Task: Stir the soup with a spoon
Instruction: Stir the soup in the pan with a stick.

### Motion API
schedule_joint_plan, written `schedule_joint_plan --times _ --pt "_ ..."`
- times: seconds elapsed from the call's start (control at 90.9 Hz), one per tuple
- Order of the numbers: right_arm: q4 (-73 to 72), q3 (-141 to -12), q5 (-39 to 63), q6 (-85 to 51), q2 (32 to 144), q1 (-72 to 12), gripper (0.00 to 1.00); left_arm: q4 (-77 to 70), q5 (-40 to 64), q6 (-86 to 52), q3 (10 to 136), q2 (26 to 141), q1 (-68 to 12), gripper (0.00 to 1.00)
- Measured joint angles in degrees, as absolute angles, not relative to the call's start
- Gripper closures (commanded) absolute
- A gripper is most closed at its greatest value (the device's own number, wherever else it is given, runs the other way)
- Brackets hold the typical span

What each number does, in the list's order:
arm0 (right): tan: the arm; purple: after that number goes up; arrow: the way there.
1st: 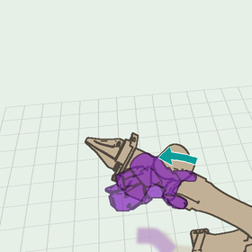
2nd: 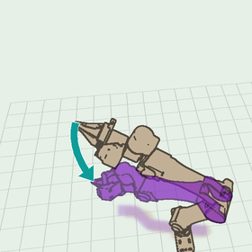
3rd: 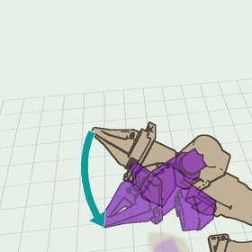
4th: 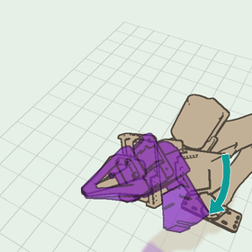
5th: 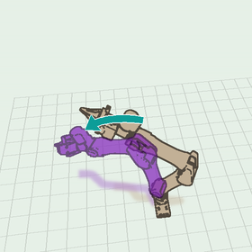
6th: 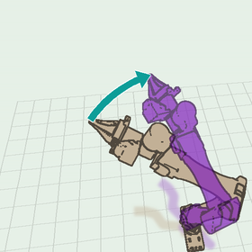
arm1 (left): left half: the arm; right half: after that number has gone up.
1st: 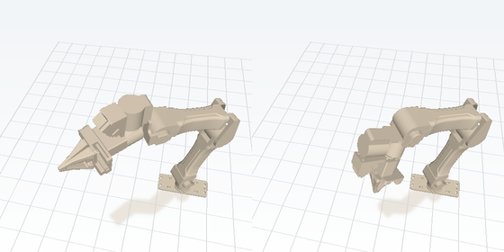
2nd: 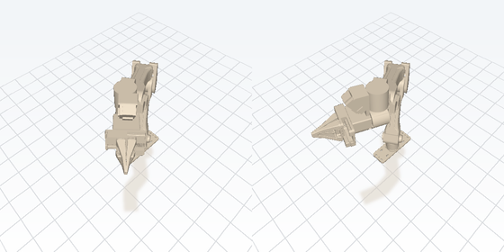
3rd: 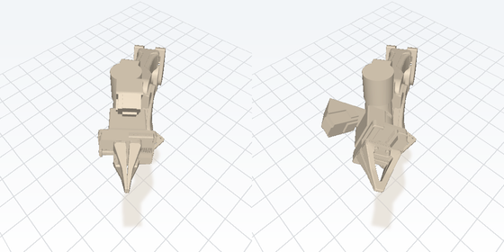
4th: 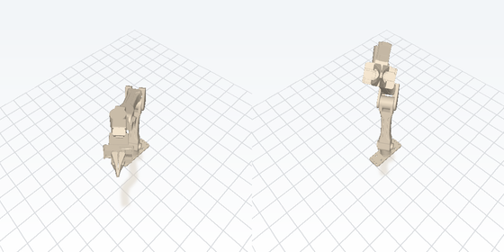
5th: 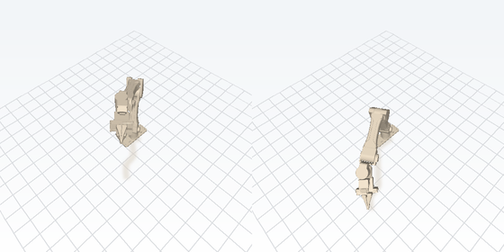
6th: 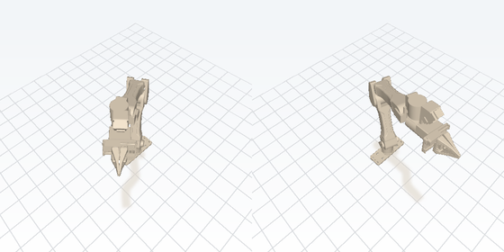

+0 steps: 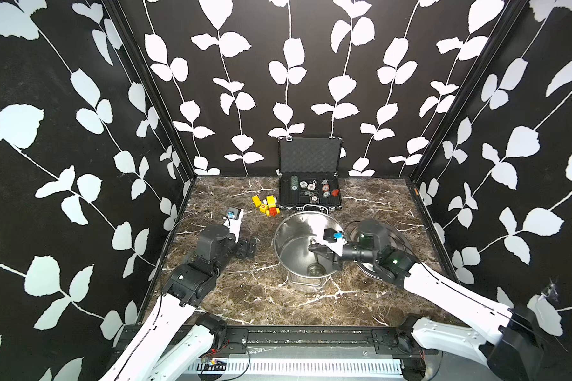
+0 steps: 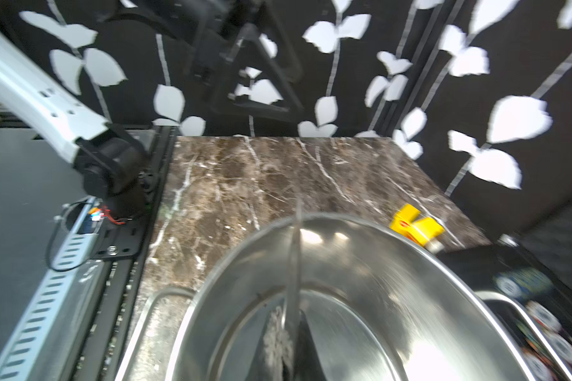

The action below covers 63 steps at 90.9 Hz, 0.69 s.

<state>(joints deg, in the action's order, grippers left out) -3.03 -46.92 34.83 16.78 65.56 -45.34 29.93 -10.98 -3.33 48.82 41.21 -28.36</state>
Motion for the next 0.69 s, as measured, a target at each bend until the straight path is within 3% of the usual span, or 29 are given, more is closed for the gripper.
schedule_joint_plan --times 0.33,0.693 --pt "-4.0 -62.0 35.7 21.9 85.0 -50.3 1.00 30.0 -11.0 -3.4 48.8 40.4 -28.4 0.01" --pt "-10.1 -68.3 39.6 22.1 96.2 -42.9 1.00 30.2 -11.0 -3.4 48.8 39.0 -28.4 0.01"
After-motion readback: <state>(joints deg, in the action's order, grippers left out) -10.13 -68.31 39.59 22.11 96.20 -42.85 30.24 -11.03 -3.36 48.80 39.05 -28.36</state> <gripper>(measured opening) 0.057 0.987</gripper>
